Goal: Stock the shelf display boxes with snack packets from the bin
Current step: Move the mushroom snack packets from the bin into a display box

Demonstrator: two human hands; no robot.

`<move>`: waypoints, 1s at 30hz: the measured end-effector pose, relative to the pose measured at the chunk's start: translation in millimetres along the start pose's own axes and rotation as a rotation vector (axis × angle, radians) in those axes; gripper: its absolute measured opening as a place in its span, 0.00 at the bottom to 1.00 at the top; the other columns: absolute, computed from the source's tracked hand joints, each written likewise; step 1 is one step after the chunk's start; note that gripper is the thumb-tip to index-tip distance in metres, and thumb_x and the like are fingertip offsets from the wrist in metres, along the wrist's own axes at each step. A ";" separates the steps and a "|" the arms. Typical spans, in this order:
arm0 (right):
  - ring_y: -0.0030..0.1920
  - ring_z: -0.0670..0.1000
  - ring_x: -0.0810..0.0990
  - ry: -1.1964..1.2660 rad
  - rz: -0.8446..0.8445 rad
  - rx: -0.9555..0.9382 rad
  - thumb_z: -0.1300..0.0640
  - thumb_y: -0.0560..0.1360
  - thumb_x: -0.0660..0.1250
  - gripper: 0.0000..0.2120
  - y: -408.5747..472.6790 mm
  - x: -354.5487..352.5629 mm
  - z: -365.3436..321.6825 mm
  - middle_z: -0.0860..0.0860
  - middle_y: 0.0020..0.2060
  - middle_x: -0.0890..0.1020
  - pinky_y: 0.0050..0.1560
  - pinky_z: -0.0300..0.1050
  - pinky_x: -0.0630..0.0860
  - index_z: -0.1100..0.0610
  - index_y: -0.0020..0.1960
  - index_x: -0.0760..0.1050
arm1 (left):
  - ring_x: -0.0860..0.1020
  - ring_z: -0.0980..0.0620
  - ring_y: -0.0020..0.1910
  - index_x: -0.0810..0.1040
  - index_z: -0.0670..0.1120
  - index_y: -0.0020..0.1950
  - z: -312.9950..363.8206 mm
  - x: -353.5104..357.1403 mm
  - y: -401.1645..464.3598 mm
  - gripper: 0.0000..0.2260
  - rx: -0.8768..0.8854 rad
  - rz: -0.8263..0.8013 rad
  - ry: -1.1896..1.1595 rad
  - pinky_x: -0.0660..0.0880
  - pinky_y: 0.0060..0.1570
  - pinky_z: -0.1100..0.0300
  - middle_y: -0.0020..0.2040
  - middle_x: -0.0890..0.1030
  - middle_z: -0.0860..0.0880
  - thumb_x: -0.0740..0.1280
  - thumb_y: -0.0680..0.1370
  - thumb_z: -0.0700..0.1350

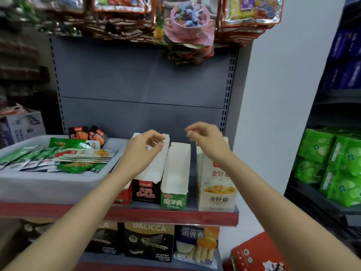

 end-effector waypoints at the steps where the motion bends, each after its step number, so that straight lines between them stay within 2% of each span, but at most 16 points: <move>1: 0.48 0.44 0.79 0.035 -0.025 -0.002 0.57 0.78 0.63 0.08 2.7 18.4 -7.9 0.47 0.47 0.81 0.49 0.38 0.75 0.55 0.54 0.79 | 0.77 0.60 0.44 0.79 0.50 0.49 -12.7 -17.8 -3.4 0.05 -0.032 0.041 0.023 0.71 0.43 0.70 0.45 0.81 0.56 0.66 0.77 0.42; 3: 0.47 0.44 0.78 0.067 -0.079 -0.022 0.57 0.78 0.63 0.08 9.0 58.0 -24.3 0.47 0.47 0.81 0.48 0.39 0.74 0.55 0.54 0.79 | 0.77 0.58 0.41 0.78 0.50 0.46 -40.0 -53.7 -10.5 0.05 -0.085 0.104 0.094 0.69 0.39 0.73 0.42 0.80 0.55 0.67 0.76 0.40; 5: 0.49 0.44 0.77 0.080 -0.135 -0.027 0.57 0.78 0.63 0.09 16.1 101.0 -38.6 0.48 0.50 0.81 0.48 0.37 0.71 0.56 0.55 0.78 | 0.77 0.54 0.40 0.79 0.48 0.46 -70.0 -89.9 -17.0 0.05 -0.149 0.147 0.182 0.69 0.39 0.67 0.41 0.80 0.52 0.68 0.75 0.38; 8: 0.54 0.49 0.77 0.078 -0.206 -0.027 0.60 0.77 0.63 0.12 27.3 165.8 -56.6 0.52 0.55 0.80 0.50 0.36 0.69 0.59 0.60 0.76 | 0.78 0.47 0.43 0.80 0.44 0.48 -119.2 -141.4 -24.2 0.04 -0.283 0.175 0.291 0.69 0.43 0.59 0.43 0.81 0.45 0.67 0.75 0.37; 10: 0.58 0.53 0.77 0.055 -0.260 -0.023 0.61 0.77 0.63 0.14 35.5 206.3 -64.4 0.56 0.57 0.79 0.54 0.39 0.69 0.61 0.62 0.73 | 0.78 0.44 0.47 0.79 0.41 0.51 -151.9 -169.0 -25.8 0.05 -0.376 0.151 0.361 0.71 0.49 0.56 0.49 0.82 0.41 0.66 0.76 0.38; 13: 0.61 0.57 0.74 -0.028 -0.370 -0.005 0.59 0.77 0.63 0.19 48.5 259.8 -70.1 0.59 0.61 0.76 0.54 0.43 0.68 0.62 0.66 0.68 | 0.76 0.43 0.60 0.75 0.39 0.62 -192.3 -195.3 -24.7 0.15 -0.488 0.049 0.457 0.69 0.58 0.55 0.61 0.78 0.40 0.66 0.78 0.44; 16: 0.59 0.59 0.75 -0.134 -0.484 -0.002 0.55 0.79 0.61 0.26 60.0 302.1 -72.1 0.60 0.63 0.74 0.47 0.43 0.67 0.60 0.73 0.59 | 0.70 0.43 0.67 0.68 0.42 0.70 -221.2 -204.9 -24.1 0.26 -0.567 -0.086 0.569 0.67 0.64 0.53 0.69 0.71 0.42 0.65 0.77 0.55; 19: 0.63 0.61 0.72 -0.324 -0.588 0.001 0.51 0.79 0.61 0.29 71.8 334.7 -65.4 0.61 0.66 0.71 0.56 0.47 0.69 0.60 0.75 0.55 | 0.69 0.42 0.67 0.68 0.49 0.72 -239.8 -204.2 -23.3 0.31 -0.625 -0.208 0.677 0.69 0.64 0.50 0.70 0.70 0.44 0.63 0.74 0.65; 21: 0.62 0.61 0.73 -0.470 -0.668 0.001 0.46 0.79 0.59 0.27 76.2 352.7 -58.6 0.61 0.65 0.72 0.59 0.50 0.69 0.61 0.72 0.62 | 0.71 0.43 0.65 0.72 0.51 0.69 -241.9 -202.9 -20.9 0.30 -0.602 -0.238 0.712 0.70 0.62 0.51 0.68 0.73 0.45 0.62 0.72 0.67; 23: 0.57 0.60 0.76 -0.550 -0.684 -0.027 0.44 0.80 0.56 0.21 77.6 363.3 -57.5 0.60 0.58 0.78 0.52 0.49 0.71 0.62 0.58 0.73 | 0.69 0.43 0.67 0.72 0.53 0.69 -241.7 -202.2 -21.2 0.30 -0.595 -0.248 0.718 0.69 0.64 0.51 0.70 0.72 0.46 0.60 0.73 0.69; 24: 0.54 0.60 0.77 -0.545 -0.668 -0.054 0.45 0.80 0.56 0.19 78.1 365.6 -59.5 0.59 0.53 0.79 0.48 0.48 0.72 0.61 0.52 0.74 | 0.68 0.43 0.69 0.71 0.54 0.69 -242.4 -202.2 -22.0 0.30 -0.599 -0.251 0.726 0.67 0.64 0.51 0.71 0.71 0.47 0.59 0.73 0.69; 27: 0.44 0.58 0.77 -0.468 -0.624 -0.138 0.46 0.80 0.56 0.21 76.0 364.4 -71.8 0.58 0.39 0.78 0.45 0.50 0.73 0.62 0.47 0.77 | 0.69 0.44 0.68 0.72 0.54 0.67 -245.0 -203.4 -22.0 0.30 -0.628 -0.235 0.718 0.67 0.62 0.50 0.68 0.73 0.48 0.54 0.74 0.70; 30: 0.39 0.56 0.73 -0.416 -0.656 -0.172 0.50 0.81 0.56 0.18 69.1 362.6 -78.4 0.57 0.34 0.76 0.43 0.49 0.71 0.59 0.39 0.73 | 0.76 0.46 0.58 0.79 0.51 0.57 -246.0 -208.6 -22.9 0.25 -0.680 -0.106 0.536 0.71 0.57 0.52 0.56 0.81 0.50 0.56 0.75 0.68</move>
Point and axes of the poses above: each hand's wrist, its own y-axis towards the middle knuckle, its own x-axis out of the palm, z = x × y, the point moved 7 cm from there along y, towards the middle knuckle
